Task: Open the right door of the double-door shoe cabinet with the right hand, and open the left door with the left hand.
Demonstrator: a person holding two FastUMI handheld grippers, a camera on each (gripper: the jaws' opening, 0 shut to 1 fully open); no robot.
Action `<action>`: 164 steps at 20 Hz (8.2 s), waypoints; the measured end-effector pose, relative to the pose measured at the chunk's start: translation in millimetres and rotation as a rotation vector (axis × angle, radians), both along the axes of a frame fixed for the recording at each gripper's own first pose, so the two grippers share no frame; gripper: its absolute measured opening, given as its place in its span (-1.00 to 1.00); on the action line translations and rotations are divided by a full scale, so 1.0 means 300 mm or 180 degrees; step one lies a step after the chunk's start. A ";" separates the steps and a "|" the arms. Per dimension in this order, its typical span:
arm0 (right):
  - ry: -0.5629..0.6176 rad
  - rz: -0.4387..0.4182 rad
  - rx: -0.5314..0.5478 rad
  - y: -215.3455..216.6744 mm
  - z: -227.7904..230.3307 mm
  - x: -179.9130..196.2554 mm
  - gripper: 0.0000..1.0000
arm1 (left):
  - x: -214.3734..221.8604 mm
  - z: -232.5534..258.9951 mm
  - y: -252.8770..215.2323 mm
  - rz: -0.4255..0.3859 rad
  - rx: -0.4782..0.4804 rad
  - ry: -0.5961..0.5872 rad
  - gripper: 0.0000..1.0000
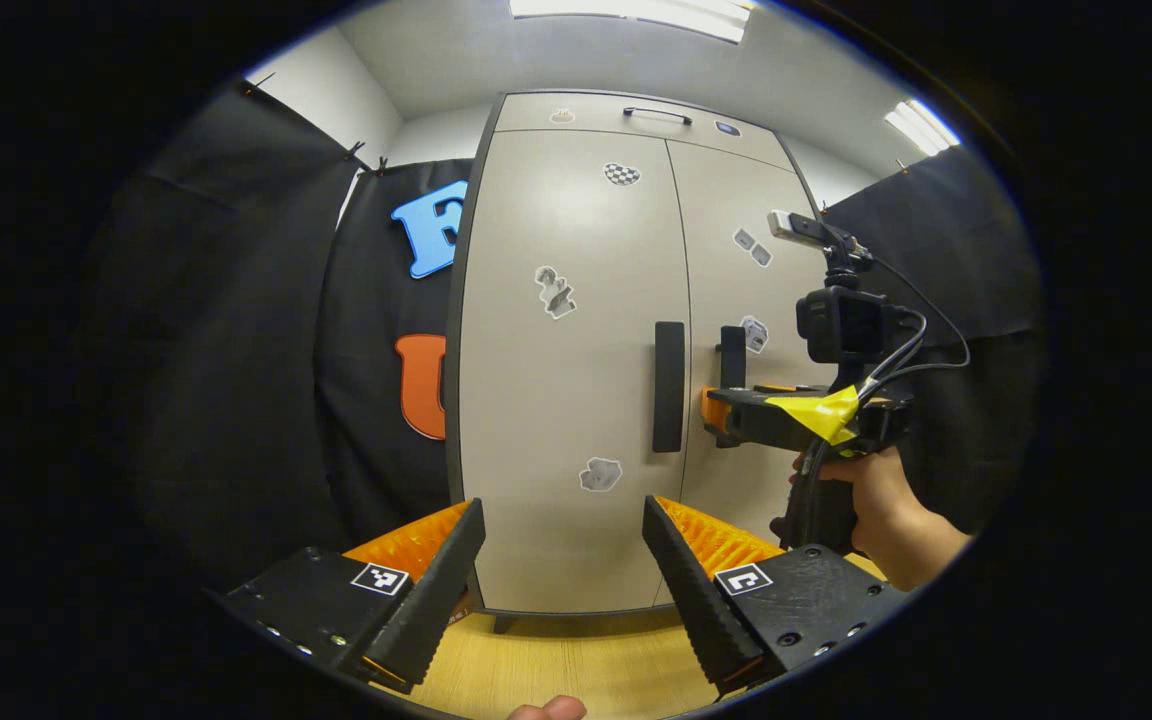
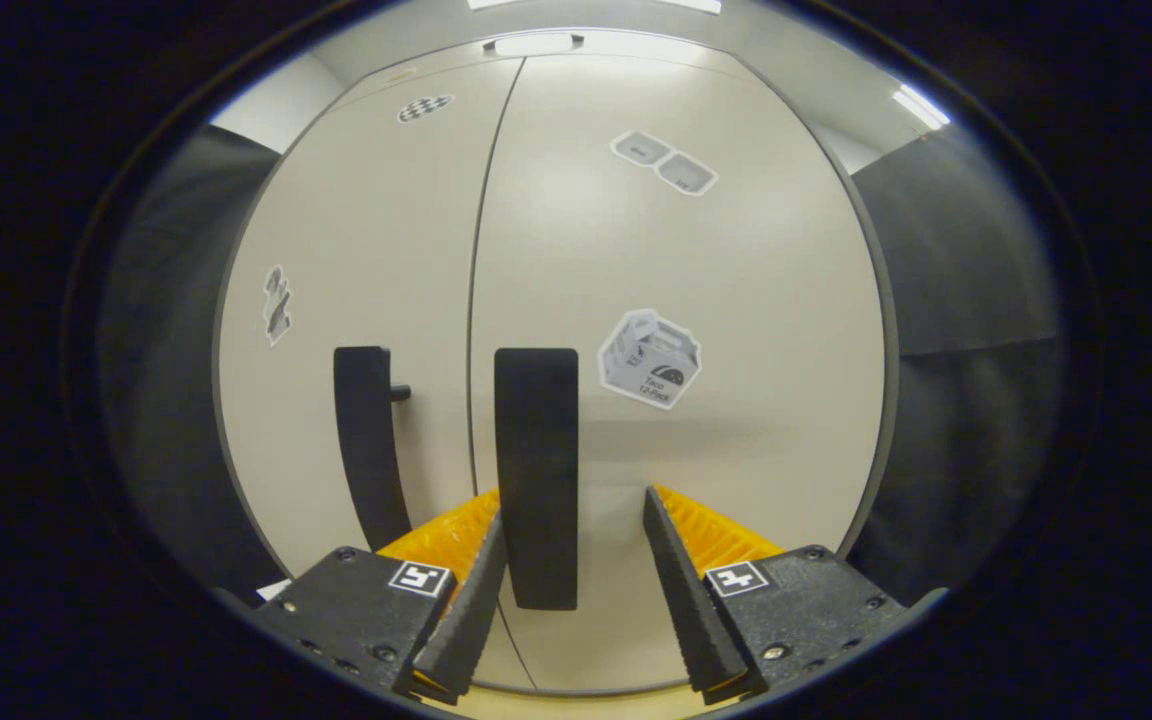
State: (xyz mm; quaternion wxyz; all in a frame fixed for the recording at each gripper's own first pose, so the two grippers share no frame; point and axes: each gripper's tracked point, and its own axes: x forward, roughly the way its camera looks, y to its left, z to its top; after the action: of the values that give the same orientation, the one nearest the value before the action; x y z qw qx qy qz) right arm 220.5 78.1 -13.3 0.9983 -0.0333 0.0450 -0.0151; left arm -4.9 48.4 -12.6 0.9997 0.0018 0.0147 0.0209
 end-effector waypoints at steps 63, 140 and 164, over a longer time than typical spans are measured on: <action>0.0002 0.0585 -0.0102 -0.156 0.078 -0.300 -0.86 | -0.023 0.000 -0.293 -0.0355 0.0004 -0.0010 0.91; -0.0212 0.0193 0.0048 -0.186 0.040 -0.317 0.90 | 0.668 0.108 -0.287 0.0005 0.0217 0.0034 0.93; -0.0181 0.0214 0.0050 -0.183 0.026 -0.322 0.87 | 0.593 0.109 -0.272 0.0009 0.0245 -0.0011 -0.86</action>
State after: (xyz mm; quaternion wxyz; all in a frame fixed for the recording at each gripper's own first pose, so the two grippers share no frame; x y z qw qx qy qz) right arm 123.9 23.2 -5.4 0.9994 -0.0264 0.0157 0.0179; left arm 172.9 -33.2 20.1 0.9989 0.0401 0.0122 0.0229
